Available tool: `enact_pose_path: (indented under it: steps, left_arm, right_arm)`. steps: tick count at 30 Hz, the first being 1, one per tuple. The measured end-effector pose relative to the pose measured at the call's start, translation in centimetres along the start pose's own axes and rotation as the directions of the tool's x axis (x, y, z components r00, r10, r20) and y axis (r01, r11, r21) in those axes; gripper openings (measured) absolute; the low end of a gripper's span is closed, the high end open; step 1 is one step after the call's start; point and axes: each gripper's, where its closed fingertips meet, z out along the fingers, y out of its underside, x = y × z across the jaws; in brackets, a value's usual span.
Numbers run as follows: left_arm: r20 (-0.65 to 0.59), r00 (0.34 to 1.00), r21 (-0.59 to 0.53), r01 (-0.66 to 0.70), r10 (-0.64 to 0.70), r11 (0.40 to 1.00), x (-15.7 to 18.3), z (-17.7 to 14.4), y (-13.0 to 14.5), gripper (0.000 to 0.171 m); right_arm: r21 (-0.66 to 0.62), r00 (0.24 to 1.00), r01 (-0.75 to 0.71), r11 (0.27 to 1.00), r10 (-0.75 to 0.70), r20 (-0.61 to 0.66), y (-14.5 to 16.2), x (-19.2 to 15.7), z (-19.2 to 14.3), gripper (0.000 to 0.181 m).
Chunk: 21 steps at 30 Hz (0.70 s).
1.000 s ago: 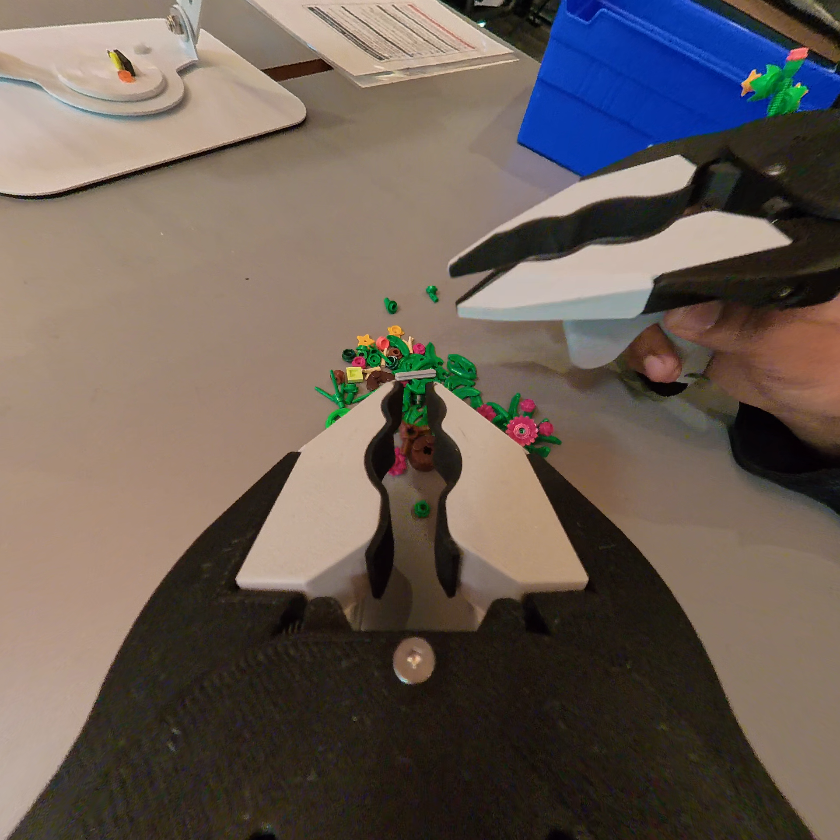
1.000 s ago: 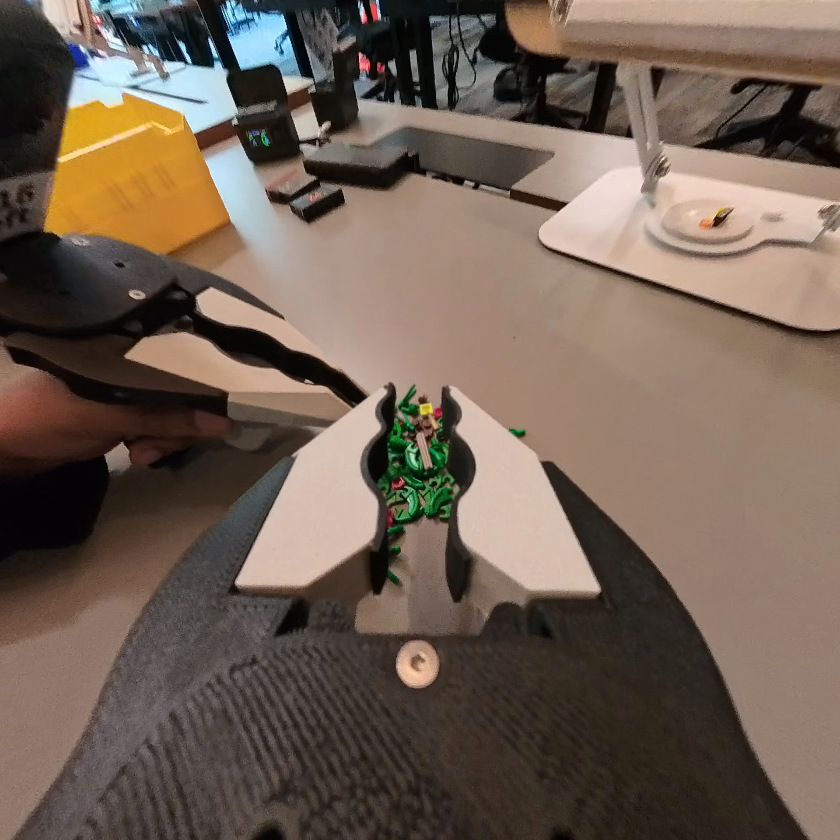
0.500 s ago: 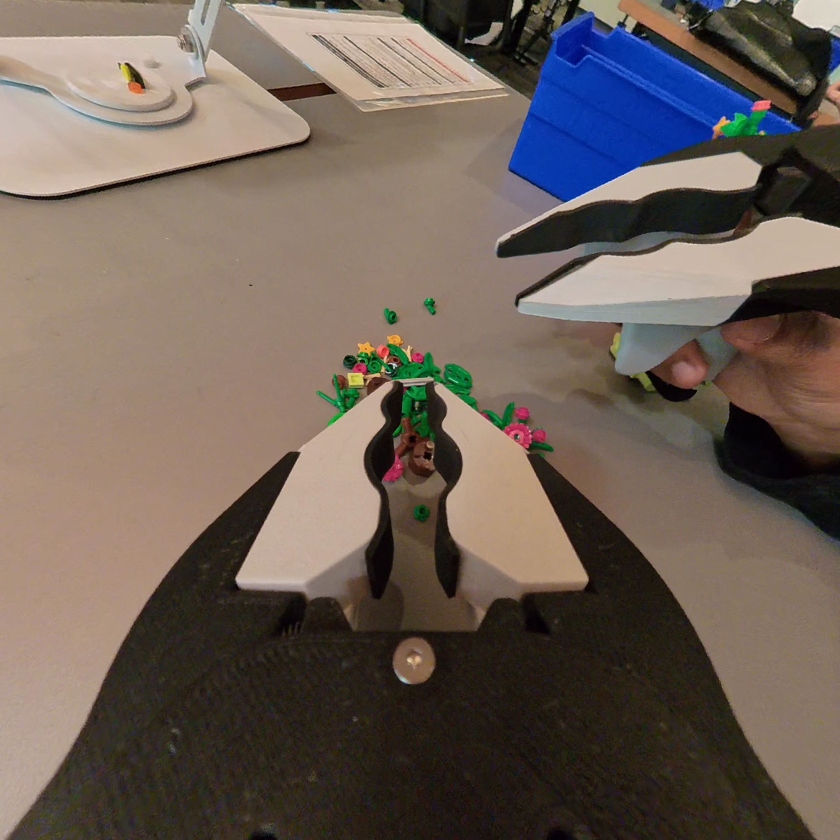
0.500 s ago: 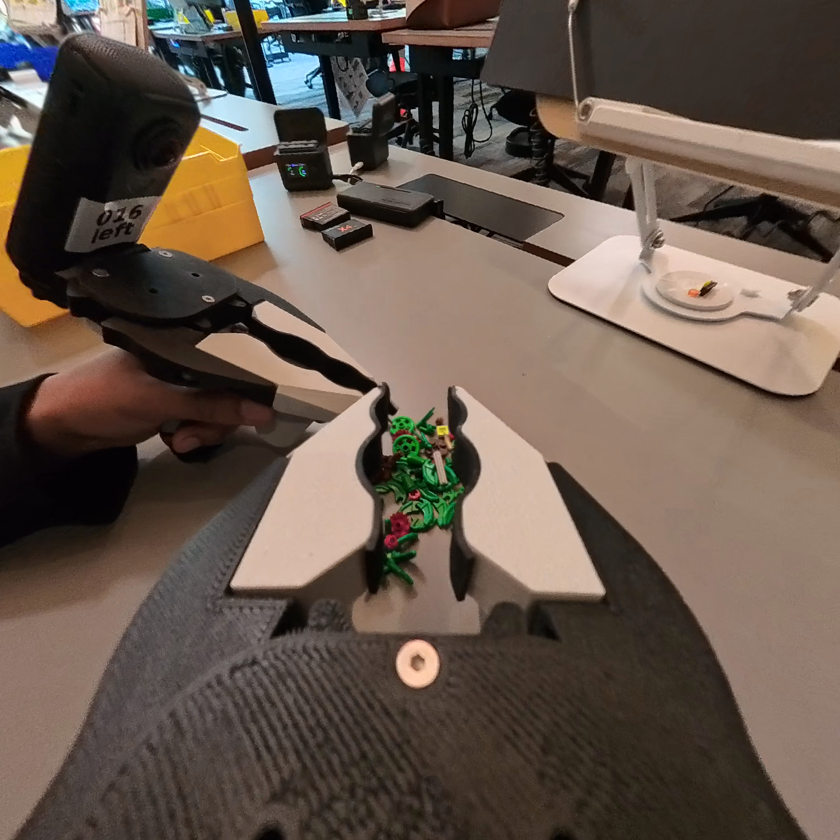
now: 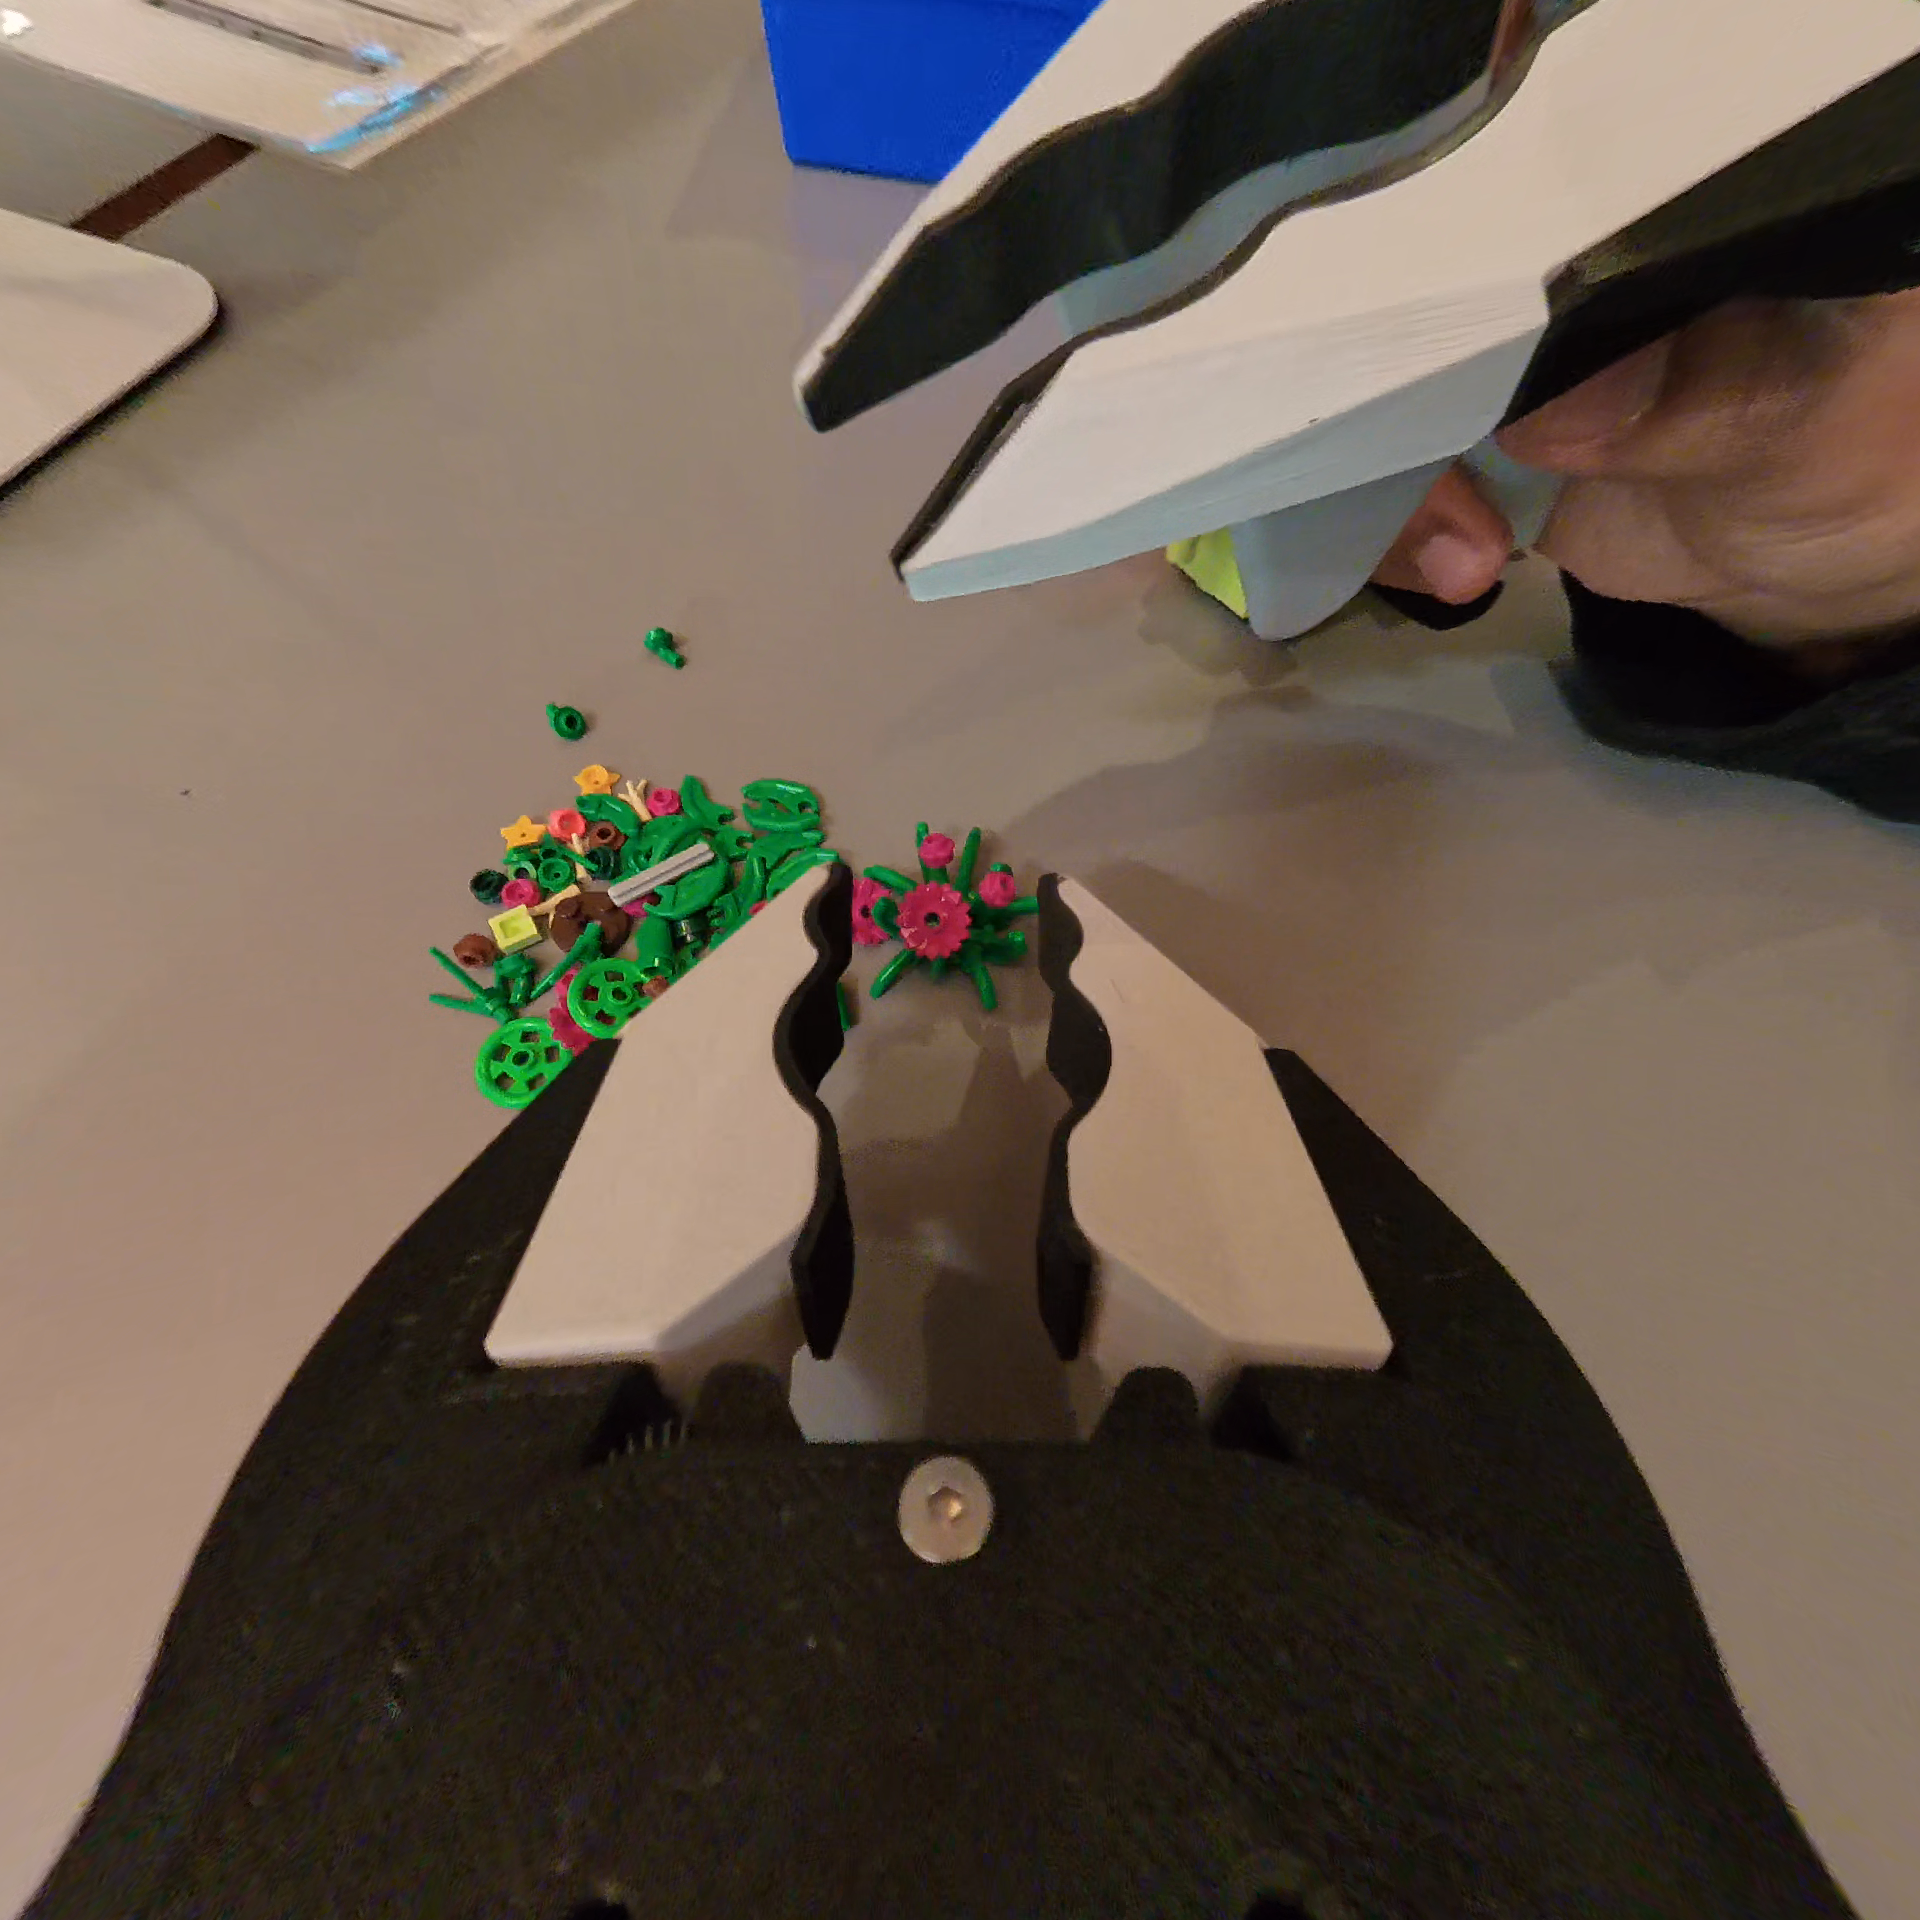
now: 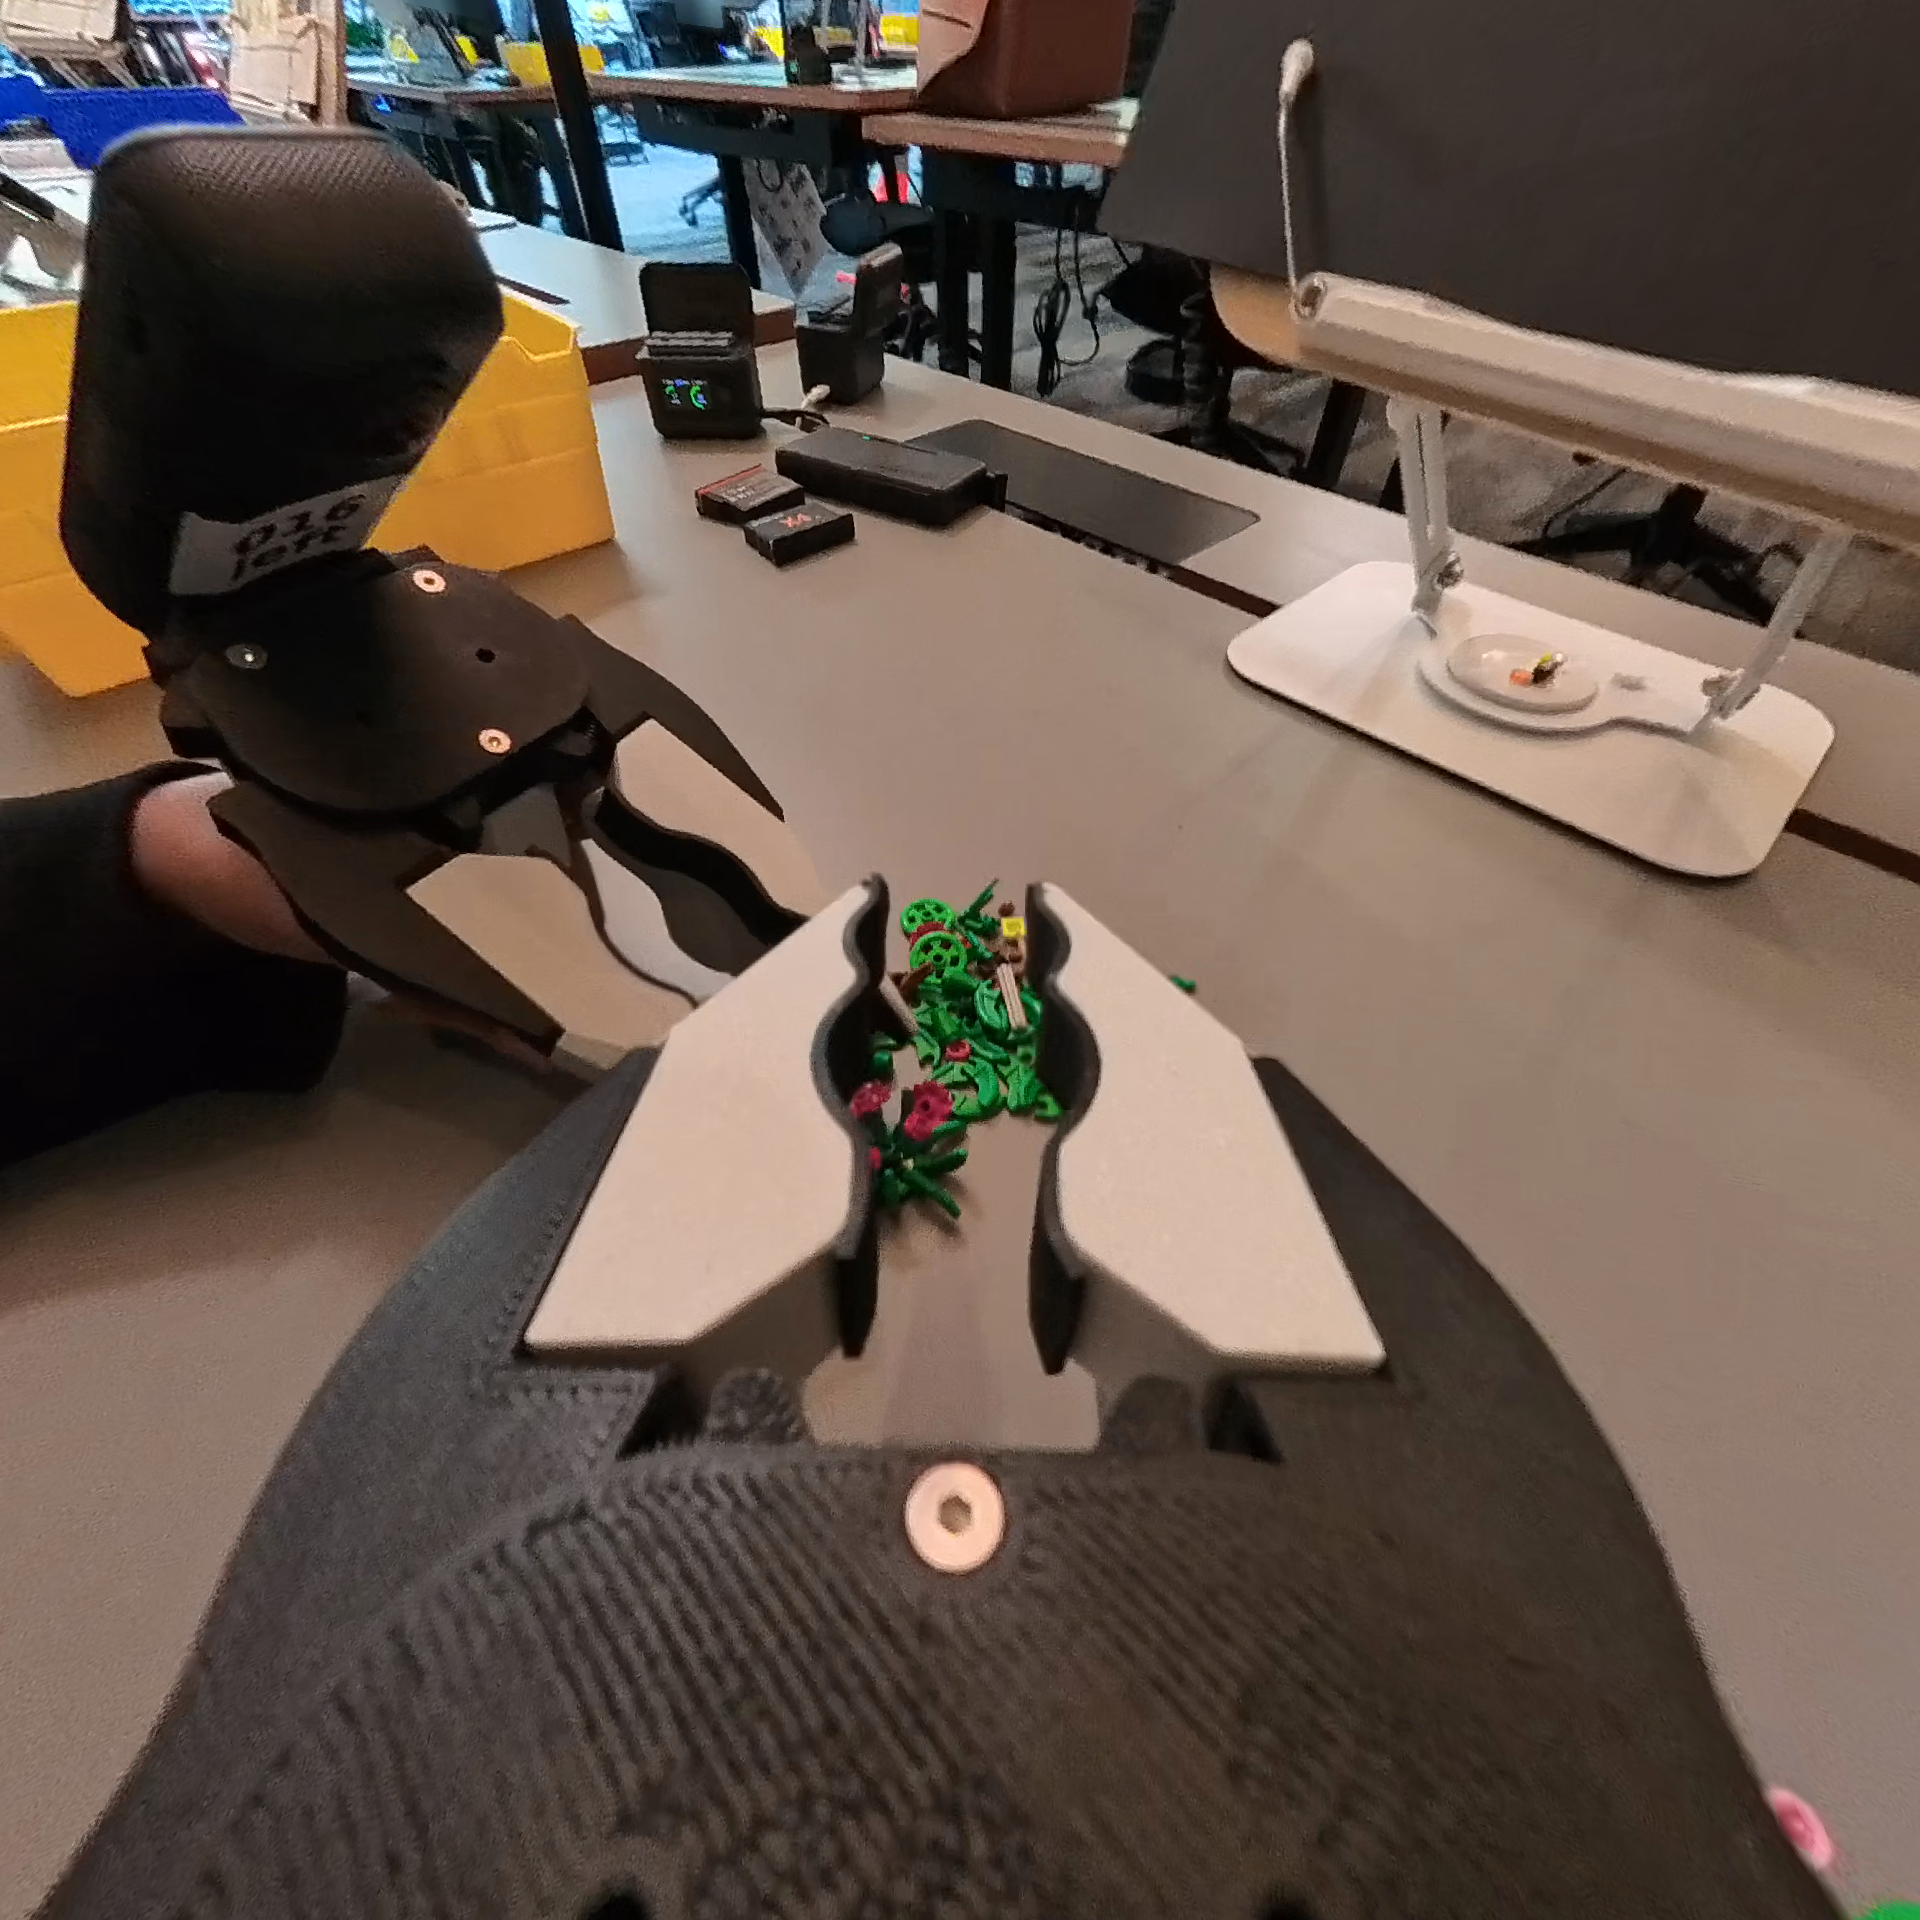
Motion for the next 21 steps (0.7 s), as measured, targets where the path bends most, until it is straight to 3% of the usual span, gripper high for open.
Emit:
enact_pose_path:
  steps: [9,16,21]
  left_arm:
    - [0.027,0.998,-0.087,-0.05,0.052,0.995,0.3,0.8,1.0,0.03]
    - [0.063,0.986,-0.156,-0.143,0.154,0.977,0.6,1.4,1.8,0.026]
    - [0.023,0.982,-0.15,-0.183,0.189,0.971,1.4,1.4,1.9,0.025]
  right_arm:
    - [-0.107,0.998,-0.056,0.993,0.058,0.017,3.5,-1.3,-0.2,0.015]
    - [-0.231,0.987,-0.156,0.96,0.162,0.004,6.7,-0.8,0.2,0.018]
    - [-0.259,0.972,-0.218,0.941,0.233,0.027,7.4,-1.0,-0.3,0.018]
